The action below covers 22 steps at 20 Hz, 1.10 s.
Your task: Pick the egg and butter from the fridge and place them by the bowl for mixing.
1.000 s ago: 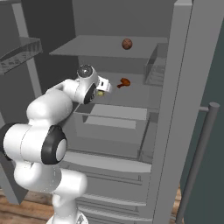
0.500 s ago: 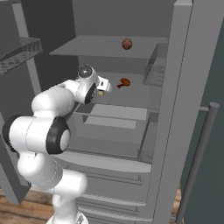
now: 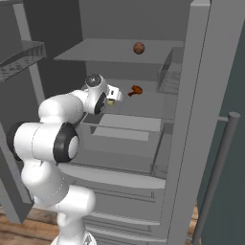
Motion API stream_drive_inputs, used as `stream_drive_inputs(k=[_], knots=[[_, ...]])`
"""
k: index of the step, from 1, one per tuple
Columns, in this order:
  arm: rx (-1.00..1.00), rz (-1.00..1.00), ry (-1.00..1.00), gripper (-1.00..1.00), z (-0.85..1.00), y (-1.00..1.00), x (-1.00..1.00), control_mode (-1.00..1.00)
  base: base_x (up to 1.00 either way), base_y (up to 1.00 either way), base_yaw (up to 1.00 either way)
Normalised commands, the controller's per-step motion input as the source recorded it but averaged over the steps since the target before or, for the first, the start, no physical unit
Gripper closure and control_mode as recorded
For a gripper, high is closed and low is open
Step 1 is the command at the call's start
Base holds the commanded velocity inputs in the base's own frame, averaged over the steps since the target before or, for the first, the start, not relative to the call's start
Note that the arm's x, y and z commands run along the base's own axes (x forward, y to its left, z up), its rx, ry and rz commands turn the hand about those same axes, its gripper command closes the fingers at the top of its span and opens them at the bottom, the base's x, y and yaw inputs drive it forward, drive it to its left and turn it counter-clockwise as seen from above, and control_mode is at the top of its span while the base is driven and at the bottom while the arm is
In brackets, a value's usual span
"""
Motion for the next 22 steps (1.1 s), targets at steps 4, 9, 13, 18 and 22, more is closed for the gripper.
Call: stream_drive_inputs(k=[4,9,13,18,22], knots=[[-0.01,0.00,0.00,-1.00,-0.09,-0.01,0.09,-1.00,0.00,0.00,0.00],[0.00,0.00,0.01,-1.00,-0.03,-0.02,0.14,-1.00,0.00,0.00,0.00],[0.00,0.00,0.04,-1.00,-0.06,-0.04,0.12,-1.00,0.00,0.00,0.00],[0.00,0.00,0.05,-1.00,-0.11,-0.01,0.16,-1.00,0.00,0.00,0.00],[0.00,0.00,0.03,-1.00,-0.10,0.00,0.24,-1.00,0.00,0.00,0.00]])
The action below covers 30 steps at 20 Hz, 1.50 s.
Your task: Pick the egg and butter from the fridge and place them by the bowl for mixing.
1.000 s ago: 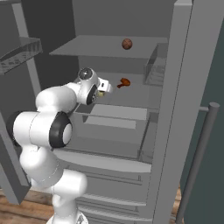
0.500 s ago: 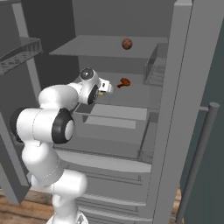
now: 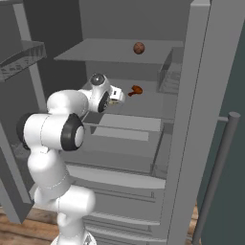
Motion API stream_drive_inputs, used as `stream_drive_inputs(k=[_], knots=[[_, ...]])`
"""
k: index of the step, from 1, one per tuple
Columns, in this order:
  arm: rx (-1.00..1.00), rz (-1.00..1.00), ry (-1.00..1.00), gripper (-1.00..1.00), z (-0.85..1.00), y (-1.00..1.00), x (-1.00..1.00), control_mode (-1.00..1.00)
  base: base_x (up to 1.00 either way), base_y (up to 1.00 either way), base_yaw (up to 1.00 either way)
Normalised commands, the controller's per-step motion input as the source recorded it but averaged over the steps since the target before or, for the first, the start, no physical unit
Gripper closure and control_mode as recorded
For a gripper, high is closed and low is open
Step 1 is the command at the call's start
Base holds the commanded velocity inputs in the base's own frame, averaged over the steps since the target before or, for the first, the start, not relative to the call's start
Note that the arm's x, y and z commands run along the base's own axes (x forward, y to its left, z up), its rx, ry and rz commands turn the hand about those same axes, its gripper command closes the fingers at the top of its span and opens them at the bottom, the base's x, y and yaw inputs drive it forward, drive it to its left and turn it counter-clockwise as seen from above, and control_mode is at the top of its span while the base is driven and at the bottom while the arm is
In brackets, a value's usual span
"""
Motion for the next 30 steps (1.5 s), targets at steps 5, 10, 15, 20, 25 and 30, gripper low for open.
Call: stream_drive_inputs(k=[5,10,15,20,25,30], knots=[[0.00,0.00,0.00,-1.00,-0.13,0.00,0.18,-1.00,0.00,0.00,0.00],[0.00,0.00,0.00,-1.00,-0.16,0.00,0.20,-1.00,0.00,0.00,0.00],[0.00,0.00,0.00,-1.00,-0.12,0.00,0.26,-1.00,0.00,0.00,0.00],[0.00,0.00,0.00,-1.00,-0.05,0.00,0.29,-1.00,0.00,0.00,0.00],[0.00,0.00,0.00,1.00,-0.18,0.00,0.15,-1.00,0.00,0.00,0.00],[0.00,0.00,0.00,1.00,-0.34,0.00,-0.03,-1.00,0.00,0.00,0.00]])
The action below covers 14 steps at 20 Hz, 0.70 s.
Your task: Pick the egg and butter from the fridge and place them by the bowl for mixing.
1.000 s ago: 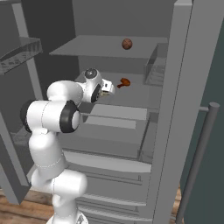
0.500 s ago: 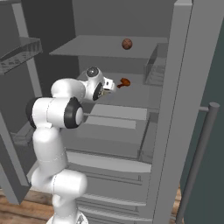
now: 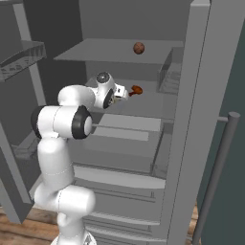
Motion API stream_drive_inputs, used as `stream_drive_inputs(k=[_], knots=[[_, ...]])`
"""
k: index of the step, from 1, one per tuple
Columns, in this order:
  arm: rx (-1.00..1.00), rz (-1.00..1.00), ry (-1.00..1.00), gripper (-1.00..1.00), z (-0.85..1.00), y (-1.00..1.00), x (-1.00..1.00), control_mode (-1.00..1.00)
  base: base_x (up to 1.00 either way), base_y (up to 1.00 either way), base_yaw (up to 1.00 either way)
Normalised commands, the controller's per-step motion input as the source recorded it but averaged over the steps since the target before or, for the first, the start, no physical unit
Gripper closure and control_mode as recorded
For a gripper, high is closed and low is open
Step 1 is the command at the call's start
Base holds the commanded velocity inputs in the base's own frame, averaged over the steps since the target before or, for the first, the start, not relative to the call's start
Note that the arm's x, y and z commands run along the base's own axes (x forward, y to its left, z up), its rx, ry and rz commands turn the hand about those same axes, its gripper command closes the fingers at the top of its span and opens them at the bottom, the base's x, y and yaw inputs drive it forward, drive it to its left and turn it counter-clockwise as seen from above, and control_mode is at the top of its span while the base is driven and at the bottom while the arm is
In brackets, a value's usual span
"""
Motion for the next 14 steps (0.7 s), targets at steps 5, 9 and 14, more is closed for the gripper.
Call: stream_drive_inputs(k=[5,9,14], knots=[[0.00,0.00,0.00,1.00,-0.37,0.00,-0.11,-1.00,0.00,0.00,0.00],[0.00,0.00,0.03,1.00,-0.32,0.00,-0.20,-1.00,0.00,0.00,0.00],[0.00,0.00,0.00,1.00,-0.14,0.00,-0.64,-1.00,0.00,0.00,0.00]])
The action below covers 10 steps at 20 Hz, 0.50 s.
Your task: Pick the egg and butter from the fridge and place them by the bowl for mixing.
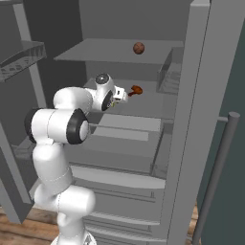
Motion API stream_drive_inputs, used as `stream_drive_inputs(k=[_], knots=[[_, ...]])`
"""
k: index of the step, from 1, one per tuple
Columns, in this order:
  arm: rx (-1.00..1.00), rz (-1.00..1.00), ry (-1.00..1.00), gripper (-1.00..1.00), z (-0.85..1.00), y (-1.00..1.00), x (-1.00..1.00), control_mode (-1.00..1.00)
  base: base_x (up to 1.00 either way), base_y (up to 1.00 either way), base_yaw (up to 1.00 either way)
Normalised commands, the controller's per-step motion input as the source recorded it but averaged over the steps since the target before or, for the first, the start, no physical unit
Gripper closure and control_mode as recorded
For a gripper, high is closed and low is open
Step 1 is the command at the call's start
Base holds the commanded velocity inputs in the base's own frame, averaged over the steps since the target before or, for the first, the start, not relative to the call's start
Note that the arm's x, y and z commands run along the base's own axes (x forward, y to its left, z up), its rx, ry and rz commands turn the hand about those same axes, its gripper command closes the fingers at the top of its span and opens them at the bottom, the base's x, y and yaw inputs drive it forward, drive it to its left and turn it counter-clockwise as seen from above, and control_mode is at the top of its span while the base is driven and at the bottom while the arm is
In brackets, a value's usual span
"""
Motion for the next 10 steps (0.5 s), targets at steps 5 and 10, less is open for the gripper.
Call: stream_drive_inputs(k=[5,10], knots=[[0.00,0.00,0.01,1.00,0.05,-0.06,-0.69,-1.00,0.00,0.00,0.00],[0.00,0.00,0.06,1.00,0.37,-0.11,-0.62,-1.00,0.00,0.00,0.00]])
